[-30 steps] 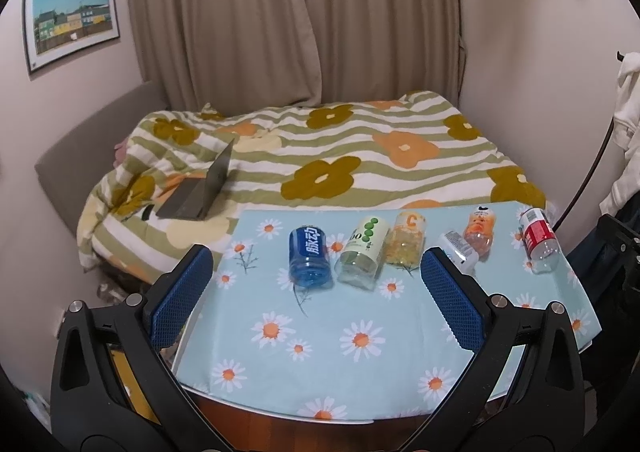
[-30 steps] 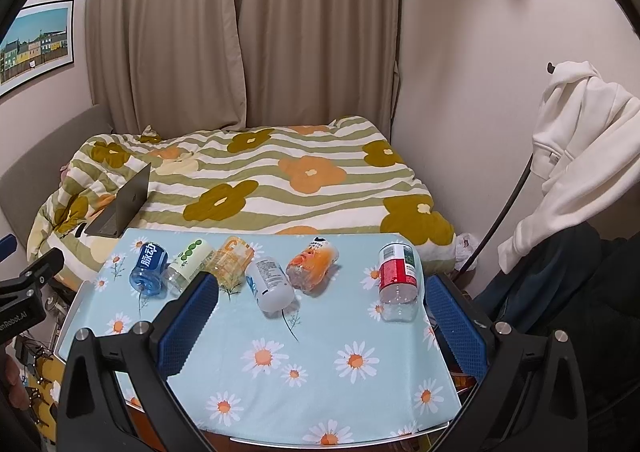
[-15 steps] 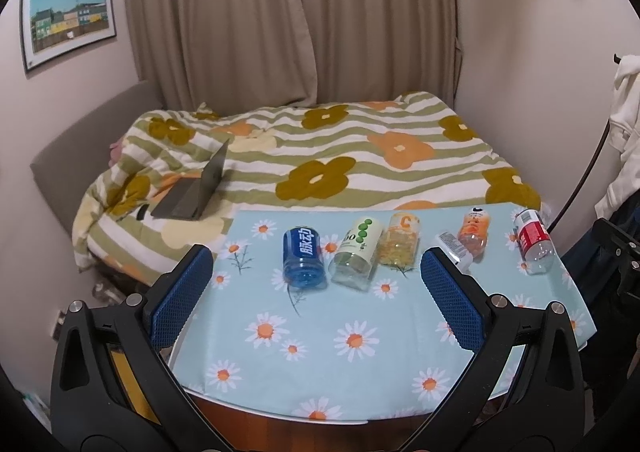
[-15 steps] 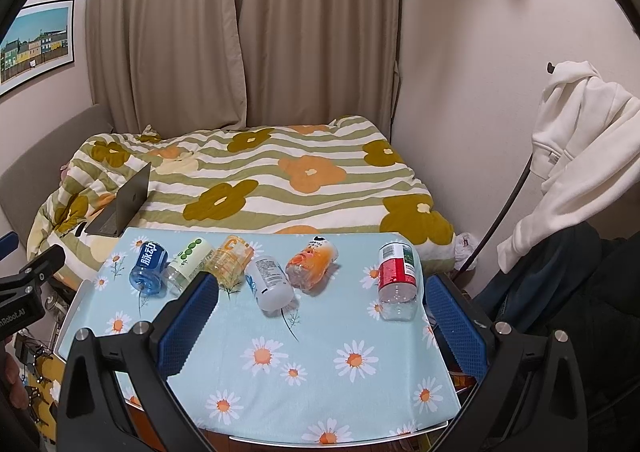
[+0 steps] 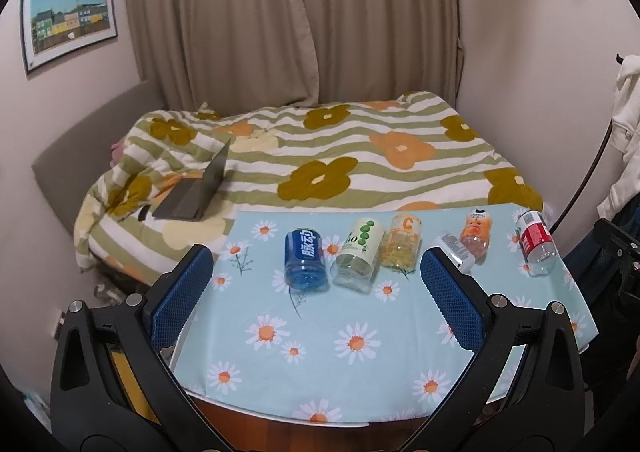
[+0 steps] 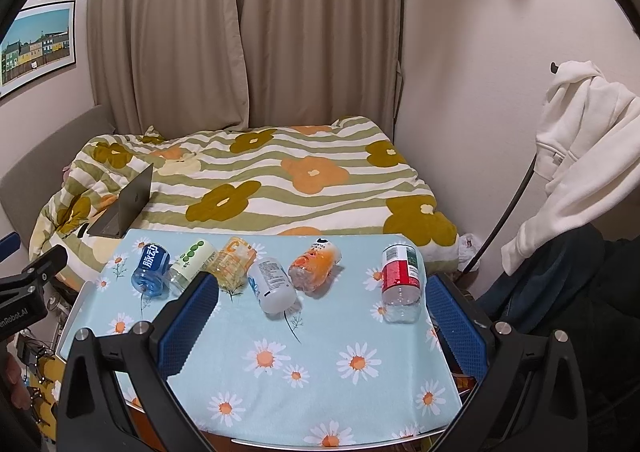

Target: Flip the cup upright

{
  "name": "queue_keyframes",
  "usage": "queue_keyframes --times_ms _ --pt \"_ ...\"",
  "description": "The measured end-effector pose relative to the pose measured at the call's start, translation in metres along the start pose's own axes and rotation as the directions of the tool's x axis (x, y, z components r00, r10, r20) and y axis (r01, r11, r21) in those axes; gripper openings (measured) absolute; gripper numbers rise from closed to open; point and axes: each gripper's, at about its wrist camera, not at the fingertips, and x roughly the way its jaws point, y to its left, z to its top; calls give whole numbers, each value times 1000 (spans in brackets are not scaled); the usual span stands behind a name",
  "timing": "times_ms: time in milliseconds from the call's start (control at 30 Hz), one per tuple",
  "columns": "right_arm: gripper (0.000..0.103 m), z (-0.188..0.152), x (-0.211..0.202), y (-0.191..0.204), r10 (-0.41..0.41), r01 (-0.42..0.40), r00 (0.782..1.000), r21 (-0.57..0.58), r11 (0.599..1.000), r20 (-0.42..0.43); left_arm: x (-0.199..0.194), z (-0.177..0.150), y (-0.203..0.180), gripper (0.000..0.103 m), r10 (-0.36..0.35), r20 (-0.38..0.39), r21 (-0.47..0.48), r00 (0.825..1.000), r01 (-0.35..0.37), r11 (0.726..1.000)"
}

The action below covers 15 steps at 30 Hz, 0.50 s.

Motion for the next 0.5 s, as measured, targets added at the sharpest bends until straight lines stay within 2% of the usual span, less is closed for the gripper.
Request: queue_keyframes --times_ms 500 --pt "103 -1 -1 1 -1 1 1000 1 1000 -2 7 4 2 103 -6 -4 -2 1000 6 1000"
